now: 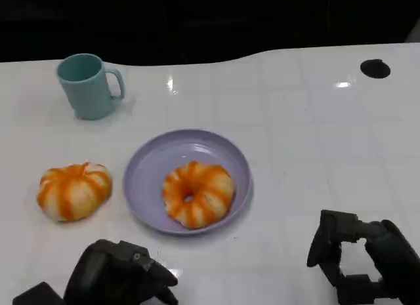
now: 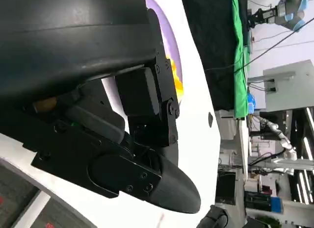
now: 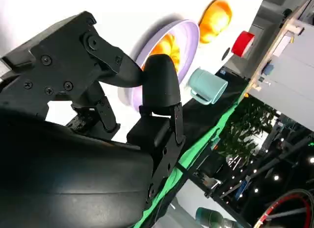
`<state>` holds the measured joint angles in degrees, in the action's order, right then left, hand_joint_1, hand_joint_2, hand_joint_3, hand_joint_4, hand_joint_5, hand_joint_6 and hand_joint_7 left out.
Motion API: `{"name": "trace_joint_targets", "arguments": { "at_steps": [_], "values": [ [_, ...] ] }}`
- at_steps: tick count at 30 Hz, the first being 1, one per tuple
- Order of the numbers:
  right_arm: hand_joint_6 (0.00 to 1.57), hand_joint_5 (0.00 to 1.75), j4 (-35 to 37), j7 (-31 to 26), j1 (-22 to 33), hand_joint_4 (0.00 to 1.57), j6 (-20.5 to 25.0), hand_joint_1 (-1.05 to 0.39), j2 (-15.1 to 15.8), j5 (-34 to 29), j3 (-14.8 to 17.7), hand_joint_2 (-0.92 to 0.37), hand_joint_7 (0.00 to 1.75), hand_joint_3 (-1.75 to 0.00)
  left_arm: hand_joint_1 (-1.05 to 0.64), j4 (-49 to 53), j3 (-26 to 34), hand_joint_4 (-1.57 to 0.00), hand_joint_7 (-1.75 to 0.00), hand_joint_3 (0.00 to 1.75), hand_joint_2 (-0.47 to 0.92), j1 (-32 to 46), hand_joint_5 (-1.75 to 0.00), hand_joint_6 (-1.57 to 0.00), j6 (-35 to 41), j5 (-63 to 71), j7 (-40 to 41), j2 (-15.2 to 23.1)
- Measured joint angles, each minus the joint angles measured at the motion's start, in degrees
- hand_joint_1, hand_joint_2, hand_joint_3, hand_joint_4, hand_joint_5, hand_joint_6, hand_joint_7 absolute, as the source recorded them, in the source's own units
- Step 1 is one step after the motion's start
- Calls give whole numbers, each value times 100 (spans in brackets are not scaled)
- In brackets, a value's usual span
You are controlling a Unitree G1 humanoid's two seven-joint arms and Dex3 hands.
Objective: Grasp the bread from the table and place it into the plate.
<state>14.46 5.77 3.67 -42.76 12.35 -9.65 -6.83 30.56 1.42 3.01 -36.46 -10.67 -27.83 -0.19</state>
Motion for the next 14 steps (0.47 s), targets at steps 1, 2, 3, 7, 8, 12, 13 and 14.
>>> {"name": "trace_joint_targets", "arguments": {
  "at_steps": [1, 2, 3, 7, 8, 12, 13, 14],
  "values": [
    [76, 174, 11, -3, -2, 84, -22, -22, 0, -5, 0, -47, 146, -119, -105, 0, 0, -144, -23, 1, 92, 0, -66, -157, -4, 2, 0, 0],
    [77, 174, 31, -2, -4, 84, -59, -21, -1, -4, -1, -48, 143, -117, -105, 0, 0, -144, -23, 1, 92, 0, -66, -157, -5, 2, 0, 0],
    [78, 173, 68, -1, -11, 84, -90, -21, 0, 1, -2, -48, 142, -116, -105, 0, 1, -144, -23, 0, 91, 0, -66, -157, -5, 2, 0, 0],
    [82, 170, 173, 18, -27, 84, -146, -22, 0, 6, -4, -53, 135, -110, -105, -5, 0, -144, -23, 0, 90, 1, -66, -157, -3, -4, 0, 0],
    [82, 170, 186, 16, -29, 84, -147, -21, 0, 0, -4, -53, 134, -109, -105, -14, 0, -144, -23, 0, 90, 2, -66, -157, 0, -10, -1, 0],
    [82, 169, 196, -6, -35, 84, -151, -21, -2, -97, -4, -51, 132, -113, -105, -53, 1, -144, -22, 0, 90, 9, -66, -157, 15, -15, -1, 5],
    [82, 169, 207, -6, -43, 84, -161, -21, -2, -97, -4, -50, 132, -114, -105, -53, 2, -144, -22, 0, 90, 9, -66, -157, 15, -15, -1, 10],
    [82, 169, 220, -5, -52, 84, -176, -21, -2, -97, -5, -50, 131, -114, -105, -53, 3, -144, -22, 0, 90, 9, -66, -157, 15, -15, -1, 15]
  ]
}}
